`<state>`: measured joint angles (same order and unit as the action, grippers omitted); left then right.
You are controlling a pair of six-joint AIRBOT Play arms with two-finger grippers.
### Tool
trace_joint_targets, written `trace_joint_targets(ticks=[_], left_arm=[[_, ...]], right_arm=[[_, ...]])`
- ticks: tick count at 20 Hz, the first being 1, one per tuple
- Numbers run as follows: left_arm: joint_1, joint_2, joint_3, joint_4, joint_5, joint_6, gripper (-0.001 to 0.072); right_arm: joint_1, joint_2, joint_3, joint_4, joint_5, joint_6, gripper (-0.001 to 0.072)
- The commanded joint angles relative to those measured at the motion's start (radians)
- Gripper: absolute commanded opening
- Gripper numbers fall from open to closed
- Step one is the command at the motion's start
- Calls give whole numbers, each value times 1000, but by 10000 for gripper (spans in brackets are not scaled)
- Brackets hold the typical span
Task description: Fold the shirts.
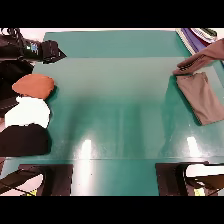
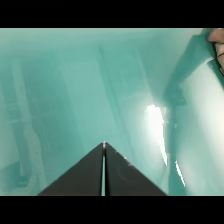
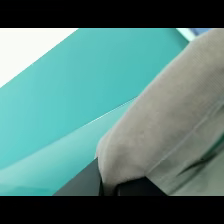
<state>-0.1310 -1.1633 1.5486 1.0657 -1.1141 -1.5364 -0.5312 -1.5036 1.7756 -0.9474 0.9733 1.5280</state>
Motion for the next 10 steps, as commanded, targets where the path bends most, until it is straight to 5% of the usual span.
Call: trace_joint_targets(ticks=[1, 10], left_arm=[[0, 0, 0, 1, -8, 0, 23], [0, 0, 0, 0, -61, 26, 24]], right_arm=[[-20, 72, -40, -131, 85, 34, 13], [-109, 411, -581, -321, 98, 35, 15]])
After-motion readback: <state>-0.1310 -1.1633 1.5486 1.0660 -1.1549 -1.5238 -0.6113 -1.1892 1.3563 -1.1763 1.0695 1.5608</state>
